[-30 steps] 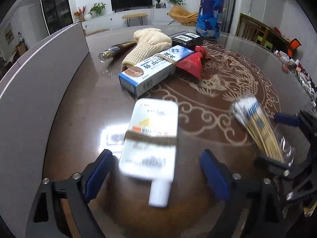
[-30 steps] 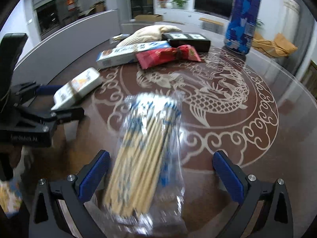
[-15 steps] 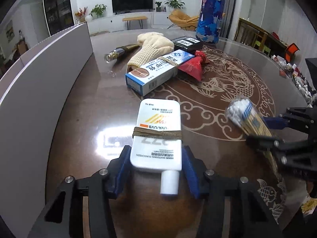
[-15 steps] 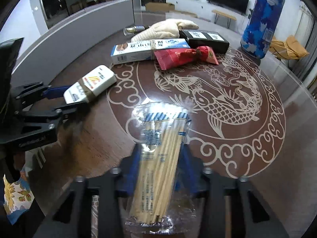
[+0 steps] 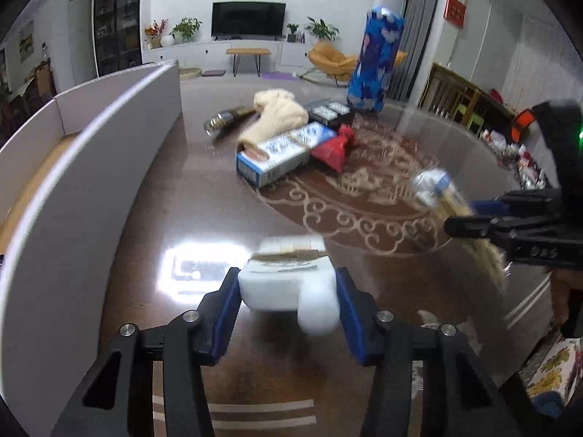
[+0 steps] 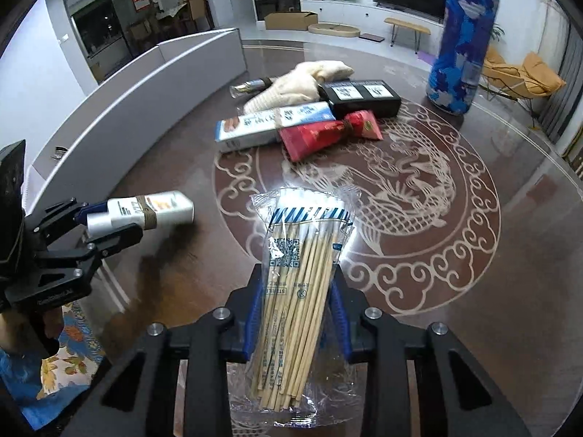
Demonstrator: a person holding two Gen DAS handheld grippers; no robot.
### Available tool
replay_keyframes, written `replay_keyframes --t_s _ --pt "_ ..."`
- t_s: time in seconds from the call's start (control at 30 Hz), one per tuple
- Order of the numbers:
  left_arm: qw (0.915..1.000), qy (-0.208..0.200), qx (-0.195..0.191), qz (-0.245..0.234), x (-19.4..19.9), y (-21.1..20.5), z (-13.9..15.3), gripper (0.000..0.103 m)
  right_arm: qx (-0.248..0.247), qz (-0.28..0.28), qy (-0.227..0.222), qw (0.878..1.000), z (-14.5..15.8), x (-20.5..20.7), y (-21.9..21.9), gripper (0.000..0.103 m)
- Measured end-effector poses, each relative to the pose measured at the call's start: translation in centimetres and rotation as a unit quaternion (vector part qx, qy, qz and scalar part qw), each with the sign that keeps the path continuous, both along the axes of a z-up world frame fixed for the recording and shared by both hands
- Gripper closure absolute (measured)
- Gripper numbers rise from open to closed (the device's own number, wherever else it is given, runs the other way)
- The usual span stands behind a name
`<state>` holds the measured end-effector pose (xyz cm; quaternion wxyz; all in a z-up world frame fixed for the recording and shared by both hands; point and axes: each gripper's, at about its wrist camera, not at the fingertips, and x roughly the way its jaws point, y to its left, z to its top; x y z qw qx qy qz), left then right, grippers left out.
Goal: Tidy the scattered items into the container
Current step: 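Grasp the white sunscreen bottle with left tool while right tool grasps the swab bag, then carry sunscreen bottle and swab bag into the white container and release both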
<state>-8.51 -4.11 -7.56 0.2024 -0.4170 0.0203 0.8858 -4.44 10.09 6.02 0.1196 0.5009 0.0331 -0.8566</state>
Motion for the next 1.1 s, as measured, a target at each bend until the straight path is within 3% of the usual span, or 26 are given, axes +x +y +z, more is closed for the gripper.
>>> replay_keyframes --t_s 0.13,0.4,0.67,0.87,1.1 --pt "1.0 0.0 0.009 -0.002 0.1 -1.0 0.3 0.053 0.008 0.015 0.006 1.0 0.7 -0.1 -1.4 0.069" --pt "0.9991 0.009 0.043 0.0 0.9 -2.1 0.3 0.053 -0.023 0.02 0.022 0.999 2.0 0.8 -2.5 0.069" --pt "0.9964 0.037 0.076 0.006 1.9 -3.0 3.4 0.053 -0.004 0.03 0.019 0.999 1.5 1.2 -3.0 0.069" --pt "0.9914 0.068 0.101 0.047 1.2 -9.3 8.8 0.053 -0.028 0.054 0.037 0.997 4.0 0.1 -5.8 0.069" --pt "0.9843 0.099 0.053 0.136 -2.1 -19.9 13.3 0.053 -0.077 0.129 0.08 0.985 9.8 -2.8 -16.0 0.069"
